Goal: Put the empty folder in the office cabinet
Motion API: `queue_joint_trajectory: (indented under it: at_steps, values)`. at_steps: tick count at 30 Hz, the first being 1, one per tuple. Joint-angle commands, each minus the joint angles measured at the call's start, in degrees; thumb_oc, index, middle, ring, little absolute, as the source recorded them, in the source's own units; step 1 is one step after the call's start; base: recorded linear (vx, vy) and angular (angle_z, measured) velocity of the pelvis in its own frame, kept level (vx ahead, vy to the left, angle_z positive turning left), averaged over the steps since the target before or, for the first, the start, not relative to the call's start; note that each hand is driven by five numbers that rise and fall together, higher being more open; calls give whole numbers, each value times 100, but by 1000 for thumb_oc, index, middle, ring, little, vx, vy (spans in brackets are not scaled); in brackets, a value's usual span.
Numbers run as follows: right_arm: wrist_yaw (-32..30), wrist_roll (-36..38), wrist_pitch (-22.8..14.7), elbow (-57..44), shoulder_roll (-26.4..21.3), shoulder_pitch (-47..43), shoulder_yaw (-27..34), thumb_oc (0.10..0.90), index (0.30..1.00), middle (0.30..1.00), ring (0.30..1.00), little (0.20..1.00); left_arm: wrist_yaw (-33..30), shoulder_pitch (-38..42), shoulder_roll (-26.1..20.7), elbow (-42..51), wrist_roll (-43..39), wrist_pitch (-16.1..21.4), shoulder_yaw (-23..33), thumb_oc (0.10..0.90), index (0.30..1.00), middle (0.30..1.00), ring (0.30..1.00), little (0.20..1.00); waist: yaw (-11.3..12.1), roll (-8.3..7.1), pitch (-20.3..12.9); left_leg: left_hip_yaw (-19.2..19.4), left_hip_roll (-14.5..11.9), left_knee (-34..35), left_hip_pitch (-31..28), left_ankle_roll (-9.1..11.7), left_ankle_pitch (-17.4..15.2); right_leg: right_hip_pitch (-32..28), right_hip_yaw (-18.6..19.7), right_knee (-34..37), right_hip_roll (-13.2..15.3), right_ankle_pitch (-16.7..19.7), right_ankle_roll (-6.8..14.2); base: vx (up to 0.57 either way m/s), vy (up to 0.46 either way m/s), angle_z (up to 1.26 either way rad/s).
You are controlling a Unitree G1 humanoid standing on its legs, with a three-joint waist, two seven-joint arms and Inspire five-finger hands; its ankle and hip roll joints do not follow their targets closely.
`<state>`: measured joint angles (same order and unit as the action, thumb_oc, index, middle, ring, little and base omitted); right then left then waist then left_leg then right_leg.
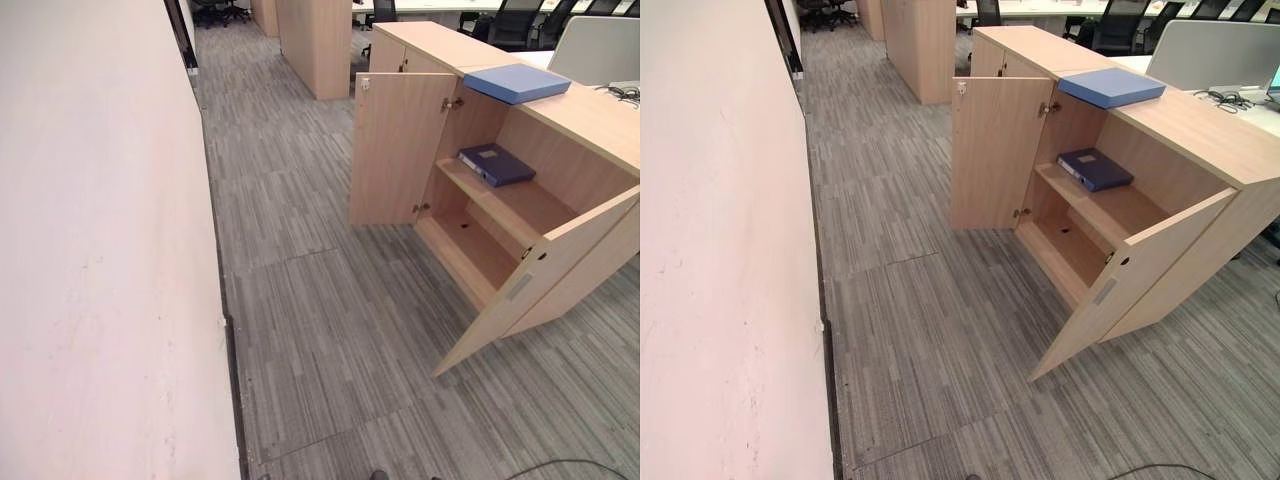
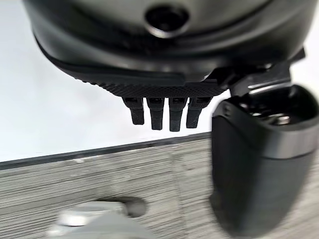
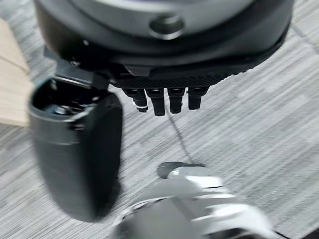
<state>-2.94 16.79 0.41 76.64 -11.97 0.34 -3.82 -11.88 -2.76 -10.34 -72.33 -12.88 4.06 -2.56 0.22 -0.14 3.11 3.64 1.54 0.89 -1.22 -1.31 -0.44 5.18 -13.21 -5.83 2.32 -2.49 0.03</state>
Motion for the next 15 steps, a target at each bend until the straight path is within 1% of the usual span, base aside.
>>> queue_joint_trajectory:
  at_steps: [1, 5, 6, 9, 10, 11, 13, 14, 15]
  values:
    - [-98, -254, -64, 176, -226, -253, -258, 800, 900, 900, 900, 900, -103, 205, -26, -112, -85, 159, 140, 800, 900, 900, 900, 900, -28, -170, 78, 172, -38, 411, -199, 408, -170, -954, -154, 1083, 222, 387, 730, 2, -3, -3]
    - [52, -275, -3, 230, -223, -291, -339, 800, 900, 900, 900, 900, 58, 170, 19, -201, -248, 138, 207, 800, 900, 900, 900, 900, -5, -182, 77, 154, -47, 411, -226, 412, -172, -983, -173, 1083, 219, 377, 715, 3, -6, 3]
    - [110, -289, 30, 256, -231, -306, -354, 800, 900, 900, 900, 900, 239, 157, 50, -287, -392, 109, 238, 800, 900, 900, 900, 900, -8, -181, 77, 148, -47, 411, -236, 412, -175, -991, -183, 1083, 214, 370, 712, 2, -17, 11]
    - [158, -295, 44, 271, -242, -313, -351, 800, 900, 900, 900, 900, 430, 138, 69, -307, -545, 90, 265, 800, 900, 900, 900, 900, -4, -177, 78, 143, -52, 411, -244, 415, -180, -998, -197, 1083, 209, 363, 707, -3, -10, 13]
    - [195, -300, 56, 277, -255, -321, -359, 800, 900, 900, 900, 900, 605, 128, 86, -350, -637, 42, 252, 800, 900, 900, 900, 900, -8, -172, 78, 149, -56, 411, -249, 416, -181, -1001, -197, 1083, 204, 360, 705, 0, 0, 0]
    - [277, -314, 79, 300, -284, -331, -370, 800, 900, 900, 900, 900, 840, 114, 74, -361, -608, 24, 166, 800, 900, 900, 900, 900, -26, -151, 83, 157, -63, 411, -255, 419, -186, -1004, -193, 1083, 203, 357, 701, 0, 0, 0]
    - [309, -316, 91, 307, -298, -336, -371, 800, 900, 900, 900, 900, 925, 110, 57, -367, -511, -1, 107, 800, 900, 900, 900, 900, -35, -143, 79, 160, -65, 411, -259, 419, -189, -1005, -189, 1083, 202, 357, 700, 0, 0, 0]
    - [346, -316, 106, 317, -314, -344, -370, 800, 900, 900, 900, 900, 974, 112, 32, -402, -359, -18, 32, 800, 900, 900, 900, 900, -45, -132, 78, 163, -67, 411, -265, 419, -194, -1007, -182, 1083, 201, 359, 698, 0, 0, 0]
    - [386, -332, 120, 338, -332, -353, -370, 800, 900, 900, 900, 900, 1028, 127, -3, -481, -37, -50, -100, 800, 900, 900, 900, 900, -68, -119, 69, 171, -68, 411, -267, 420, -201, -1001, -173, 1083, 200, 359, 698, 0, 0, 0]
